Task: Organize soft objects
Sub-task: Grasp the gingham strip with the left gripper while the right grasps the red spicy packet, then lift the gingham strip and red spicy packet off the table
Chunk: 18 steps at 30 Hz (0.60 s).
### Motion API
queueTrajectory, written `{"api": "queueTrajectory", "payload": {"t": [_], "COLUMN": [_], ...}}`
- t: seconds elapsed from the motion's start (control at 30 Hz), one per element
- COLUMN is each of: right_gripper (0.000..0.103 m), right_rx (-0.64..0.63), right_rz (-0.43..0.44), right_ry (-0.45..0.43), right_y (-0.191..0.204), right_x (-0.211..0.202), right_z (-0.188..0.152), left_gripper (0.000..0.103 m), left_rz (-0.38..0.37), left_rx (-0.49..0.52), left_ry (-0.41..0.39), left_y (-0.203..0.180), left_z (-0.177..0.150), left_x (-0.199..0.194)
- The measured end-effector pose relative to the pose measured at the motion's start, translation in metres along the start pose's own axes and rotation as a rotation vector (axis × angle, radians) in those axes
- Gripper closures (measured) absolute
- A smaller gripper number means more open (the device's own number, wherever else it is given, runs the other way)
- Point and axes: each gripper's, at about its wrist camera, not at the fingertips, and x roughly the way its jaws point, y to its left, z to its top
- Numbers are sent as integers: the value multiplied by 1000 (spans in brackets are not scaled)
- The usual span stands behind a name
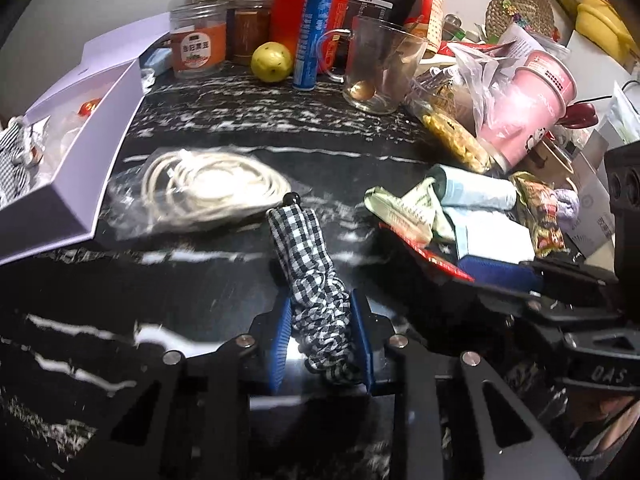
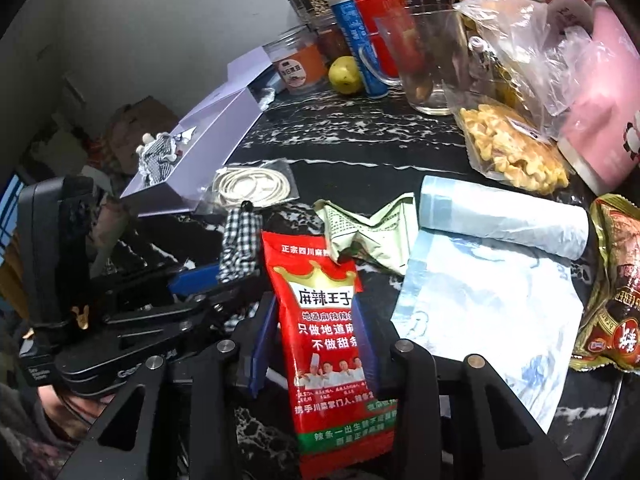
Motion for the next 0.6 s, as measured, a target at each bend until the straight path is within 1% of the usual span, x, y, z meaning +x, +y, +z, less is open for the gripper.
{"api": "queueTrajectory", "payload": {"t": [0.3,0.4,0.43,0.47,0.53,0.6], "right_gripper": [66,64,58,48,38,37], "right_rx": [-97,-121,-124,-126,-134,-136], "right_rz": [-27,-75,-90,-109,-146,-146], "right_ry": [26,23,21,18,19,31], "right_y": [27,33,34,36,37,36], "right_x": [5,6,7,7,8,10], "right_z": [-10,-13,-13,-13,-12,-13], "left_gripper": [75,75,75,75,75,75], "left_rz": [9,11,10,9,9,8], "left_rx": [-23,-35,-41,-43,-42,-40], "left_ry": [36,33,31,30,28,26], "left_y": [16,21,23,23,23,23], "left_z": [-25,-30,-30,-30,-30,-31], "left_x": [-23,-26,-26,-27,-26,-26]}}
